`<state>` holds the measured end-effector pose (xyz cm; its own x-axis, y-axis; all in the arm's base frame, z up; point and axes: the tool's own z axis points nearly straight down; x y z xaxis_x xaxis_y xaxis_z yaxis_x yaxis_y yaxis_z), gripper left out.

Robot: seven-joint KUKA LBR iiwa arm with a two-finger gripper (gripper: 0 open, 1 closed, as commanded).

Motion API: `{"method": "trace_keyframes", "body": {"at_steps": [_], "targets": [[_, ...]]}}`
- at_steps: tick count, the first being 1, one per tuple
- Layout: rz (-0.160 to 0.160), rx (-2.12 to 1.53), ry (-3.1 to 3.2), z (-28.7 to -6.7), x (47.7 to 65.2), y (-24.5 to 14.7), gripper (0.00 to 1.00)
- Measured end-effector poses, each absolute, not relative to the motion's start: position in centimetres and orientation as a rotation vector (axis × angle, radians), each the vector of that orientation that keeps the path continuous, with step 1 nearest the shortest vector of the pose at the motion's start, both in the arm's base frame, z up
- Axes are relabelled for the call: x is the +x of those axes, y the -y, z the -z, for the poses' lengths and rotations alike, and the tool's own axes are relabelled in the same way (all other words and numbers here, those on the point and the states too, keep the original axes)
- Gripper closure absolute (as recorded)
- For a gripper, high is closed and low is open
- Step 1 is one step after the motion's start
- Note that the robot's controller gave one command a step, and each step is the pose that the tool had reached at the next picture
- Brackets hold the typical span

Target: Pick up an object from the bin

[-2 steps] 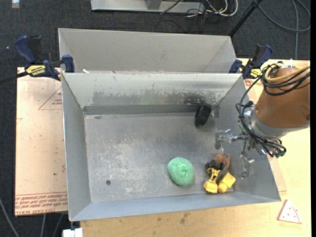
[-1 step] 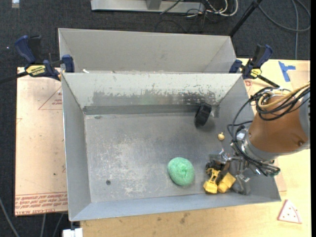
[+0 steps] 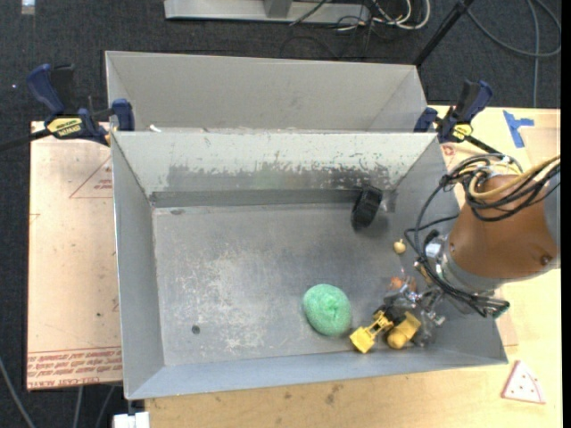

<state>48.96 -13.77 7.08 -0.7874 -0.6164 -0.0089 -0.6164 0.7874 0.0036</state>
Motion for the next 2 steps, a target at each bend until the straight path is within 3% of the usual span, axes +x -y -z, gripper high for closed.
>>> {"method": "trace_keyframes", "body": {"at_steps": [2], "targets": [[-0.011,-1.024,-2.965,-7.38,48.90,13.73,1.00]]}}
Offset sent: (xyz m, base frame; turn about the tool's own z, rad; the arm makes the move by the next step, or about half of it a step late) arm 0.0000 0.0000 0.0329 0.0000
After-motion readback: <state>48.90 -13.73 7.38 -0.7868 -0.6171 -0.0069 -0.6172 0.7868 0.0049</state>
